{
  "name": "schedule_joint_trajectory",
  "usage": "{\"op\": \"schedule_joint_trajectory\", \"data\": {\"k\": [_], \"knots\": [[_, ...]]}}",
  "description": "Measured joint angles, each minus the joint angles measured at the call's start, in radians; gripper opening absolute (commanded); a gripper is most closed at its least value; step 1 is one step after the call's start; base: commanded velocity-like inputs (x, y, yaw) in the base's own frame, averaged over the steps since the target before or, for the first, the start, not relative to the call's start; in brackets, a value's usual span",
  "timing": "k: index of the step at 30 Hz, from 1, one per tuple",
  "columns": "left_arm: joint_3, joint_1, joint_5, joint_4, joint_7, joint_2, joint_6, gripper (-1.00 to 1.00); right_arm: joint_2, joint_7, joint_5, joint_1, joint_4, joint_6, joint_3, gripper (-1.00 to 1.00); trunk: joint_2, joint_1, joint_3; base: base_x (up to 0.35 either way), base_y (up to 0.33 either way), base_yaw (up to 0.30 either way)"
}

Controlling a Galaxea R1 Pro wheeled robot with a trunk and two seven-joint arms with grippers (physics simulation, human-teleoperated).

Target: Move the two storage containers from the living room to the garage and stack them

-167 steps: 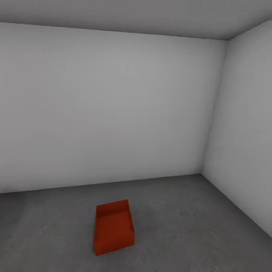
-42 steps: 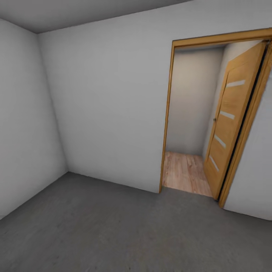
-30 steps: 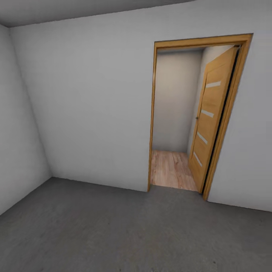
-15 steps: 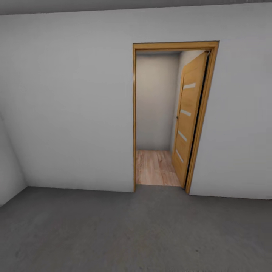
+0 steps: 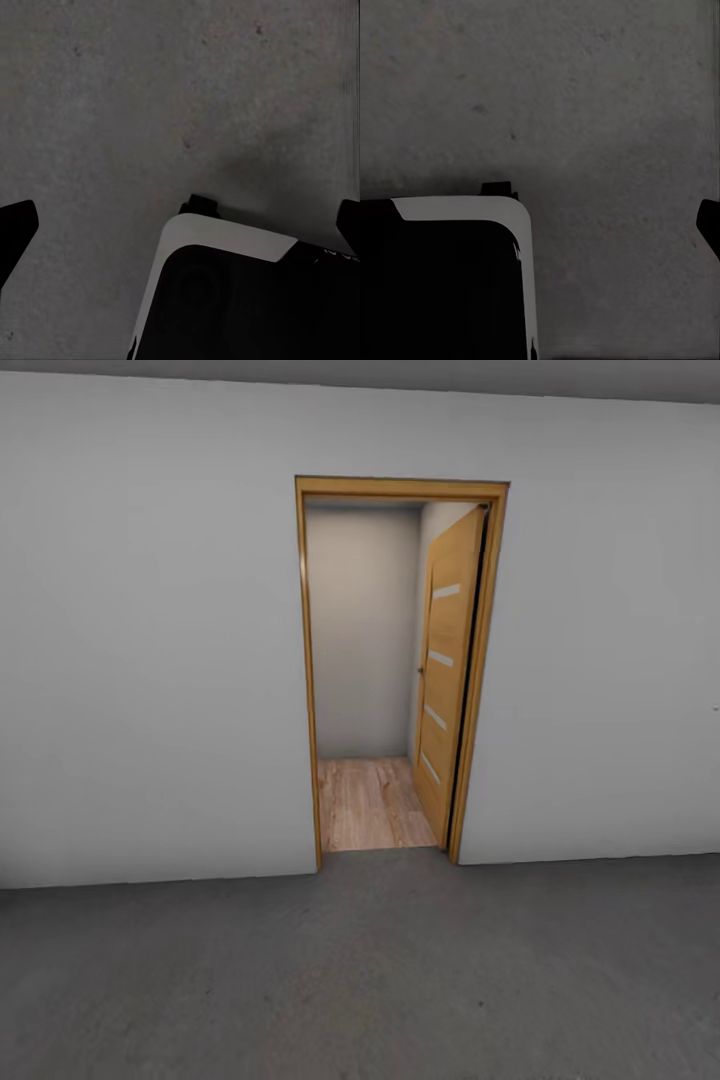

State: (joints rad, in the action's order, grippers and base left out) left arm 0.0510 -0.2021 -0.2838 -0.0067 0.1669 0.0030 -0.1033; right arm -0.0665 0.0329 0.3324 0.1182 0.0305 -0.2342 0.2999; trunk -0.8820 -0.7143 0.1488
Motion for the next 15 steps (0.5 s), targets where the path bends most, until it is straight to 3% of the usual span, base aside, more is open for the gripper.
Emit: {"op": "schedule_joint_trajectory", "data": {"k": [8, 15], "knots": [[0.000, 0.000, 0.000, -0.001, 0.000, -0.001, 0.005, 1.00, -0.001, 0.000, -0.004, 0.000, 0.000, 0.004, 0.001, 1.00, 0.000, 0.000, -0.003, 0.248, 0.000, -0.294], [-0.001, 0.000, -0.001, -0.001, 0.000, 0.000, 0.010, 1.00, -0.002, 0.007, -0.010, 0.000, -0.001, 0.015, 0.007, 1.00, 0.000, 0.000, -0.004, 0.320, 0.000, -0.060]]}}
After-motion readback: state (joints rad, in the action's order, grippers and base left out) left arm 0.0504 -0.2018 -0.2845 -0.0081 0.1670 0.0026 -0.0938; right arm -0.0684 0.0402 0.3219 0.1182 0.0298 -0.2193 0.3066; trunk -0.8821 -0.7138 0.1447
